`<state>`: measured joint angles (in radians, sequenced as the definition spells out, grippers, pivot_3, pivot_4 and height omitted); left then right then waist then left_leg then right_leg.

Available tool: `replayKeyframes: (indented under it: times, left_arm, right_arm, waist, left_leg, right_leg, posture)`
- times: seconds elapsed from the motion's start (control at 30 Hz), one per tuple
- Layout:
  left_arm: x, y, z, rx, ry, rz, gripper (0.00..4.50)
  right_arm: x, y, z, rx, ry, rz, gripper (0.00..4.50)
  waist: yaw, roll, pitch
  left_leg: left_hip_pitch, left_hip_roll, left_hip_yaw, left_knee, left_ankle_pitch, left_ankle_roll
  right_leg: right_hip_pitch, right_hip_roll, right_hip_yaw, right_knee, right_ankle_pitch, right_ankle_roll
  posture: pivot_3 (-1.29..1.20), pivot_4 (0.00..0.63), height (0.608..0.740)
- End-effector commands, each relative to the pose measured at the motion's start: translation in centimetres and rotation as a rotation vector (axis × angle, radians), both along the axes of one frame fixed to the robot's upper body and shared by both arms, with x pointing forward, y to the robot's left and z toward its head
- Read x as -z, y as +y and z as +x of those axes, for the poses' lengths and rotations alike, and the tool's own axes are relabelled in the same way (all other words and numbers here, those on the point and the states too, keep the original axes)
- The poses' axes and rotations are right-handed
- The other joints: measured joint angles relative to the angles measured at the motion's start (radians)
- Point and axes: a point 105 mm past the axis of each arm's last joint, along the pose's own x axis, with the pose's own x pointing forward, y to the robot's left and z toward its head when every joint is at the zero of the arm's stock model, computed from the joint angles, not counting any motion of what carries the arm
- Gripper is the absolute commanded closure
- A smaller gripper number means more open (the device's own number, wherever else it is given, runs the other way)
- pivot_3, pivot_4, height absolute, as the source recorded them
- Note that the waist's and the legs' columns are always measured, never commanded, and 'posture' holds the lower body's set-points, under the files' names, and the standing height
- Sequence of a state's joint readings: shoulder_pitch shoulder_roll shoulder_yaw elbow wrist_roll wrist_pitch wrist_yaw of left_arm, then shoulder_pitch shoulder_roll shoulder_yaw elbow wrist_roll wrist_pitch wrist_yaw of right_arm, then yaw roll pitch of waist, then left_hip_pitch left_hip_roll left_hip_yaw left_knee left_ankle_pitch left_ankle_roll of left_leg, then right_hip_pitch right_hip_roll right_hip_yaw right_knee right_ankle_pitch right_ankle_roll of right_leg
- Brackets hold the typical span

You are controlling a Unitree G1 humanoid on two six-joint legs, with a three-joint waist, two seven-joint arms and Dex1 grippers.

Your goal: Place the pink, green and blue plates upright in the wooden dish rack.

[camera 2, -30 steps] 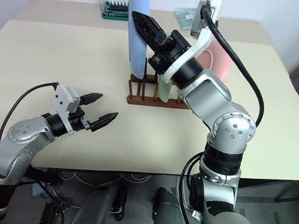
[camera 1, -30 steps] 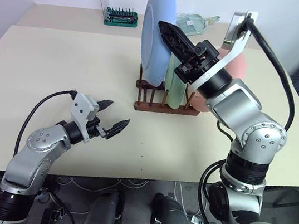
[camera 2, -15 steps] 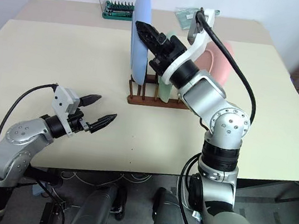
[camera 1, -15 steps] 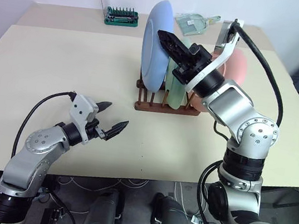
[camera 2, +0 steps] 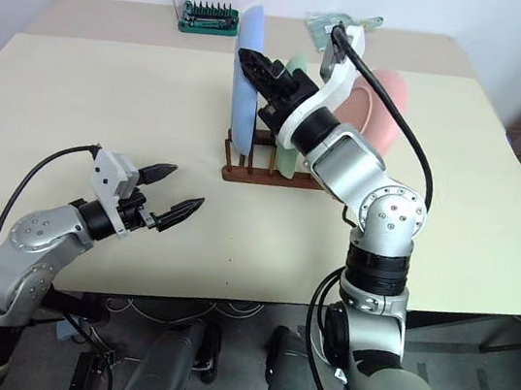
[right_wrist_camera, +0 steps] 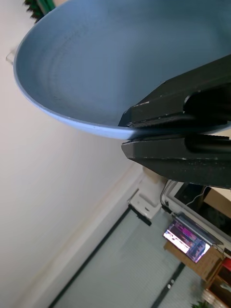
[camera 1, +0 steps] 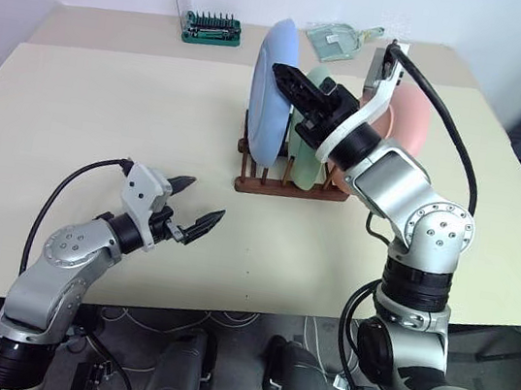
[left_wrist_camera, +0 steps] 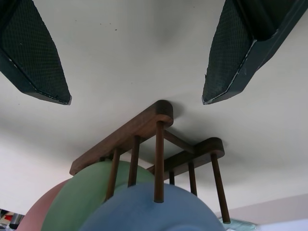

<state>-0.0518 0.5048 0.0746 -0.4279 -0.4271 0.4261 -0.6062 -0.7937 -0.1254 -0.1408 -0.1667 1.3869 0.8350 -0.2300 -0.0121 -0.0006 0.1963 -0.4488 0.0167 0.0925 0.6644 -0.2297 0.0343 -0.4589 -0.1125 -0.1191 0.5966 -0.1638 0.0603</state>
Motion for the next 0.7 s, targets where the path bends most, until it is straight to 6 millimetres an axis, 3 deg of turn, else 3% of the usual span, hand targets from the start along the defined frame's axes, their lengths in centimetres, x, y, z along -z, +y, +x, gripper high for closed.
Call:
replayKeyframes:
  times: [0.03,0.1,0.2,0.4,0.7]
  left_arm:
    - [-1.1,0.1,-0.2,-0.001,-0.046,-0.004,0.0]
    - [-1.1,0.0,-0.2,-0.001,-0.047,-0.004,0.0]
    - [-1.1,0.0,-0.2,-0.001,-0.047,-0.003,0.0]
    - [-1.0,0.0,-0.3,-0.002,-0.046,-0.003,0.0]
    - [-0.9,-0.2,-0.3,0.005,-0.043,-0.008,0.0]
  right_arm:
    - [-1.1,0.3,-0.3,-0.006,-0.033,0.014,4.46]
    - [-0.8,0.3,0.0,0.0,-0.018,0.009,4.46]
    - [-0.6,0.2,0.1,0.008,-0.01,0.004,3.5]
    - [-0.7,0.3,0.1,0.008,-0.02,0.001,0.66]
    - [-2.5,0.4,-0.9,0.008,-0.171,-0.056,0.66]
  waist:
    - [0.0,0.0,0.0]
    - [0.0,0.0,0.0]
    - [0.0,0.0,0.0]
    - [0.0,0.0,0.0]
    - [0.0,0.0,0.0]
  left_leg:
    - [0.0,0.0,0.0,0.0,0.0,0.0]
    - [0.0,0.0,0.0,0.0,0.0,0.0]
    - [0.0,0.0,0.0,0.0,0.0,0.0]
    - [0.0,0.0,0.0,0.0,0.0,0.0]
    - [-0.001,0.0,0.0,-0.001,0.0,0.0]
  right_leg:
    - [0.0,0.0,0.0,0.0,0.0,0.0]
    - [0.0,0.0,0.0,0.0,0.0,0.0]
    - [0.0,0.0,0.0,0.0,0.0,0.0]
    - [0.0,0.0,0.0,0.0,0.0,0.0]
    - [-0.001,0.0,0.0,-0.001,-0.002,0.003]
  posture:
    - [0.0,0.15,0.74]
    - [0.0,0.15,0.74]
    - [0.0,0.15,0.74]
    - [0.0,0.15,0.74]
    - [0.0,0.15,0.74]
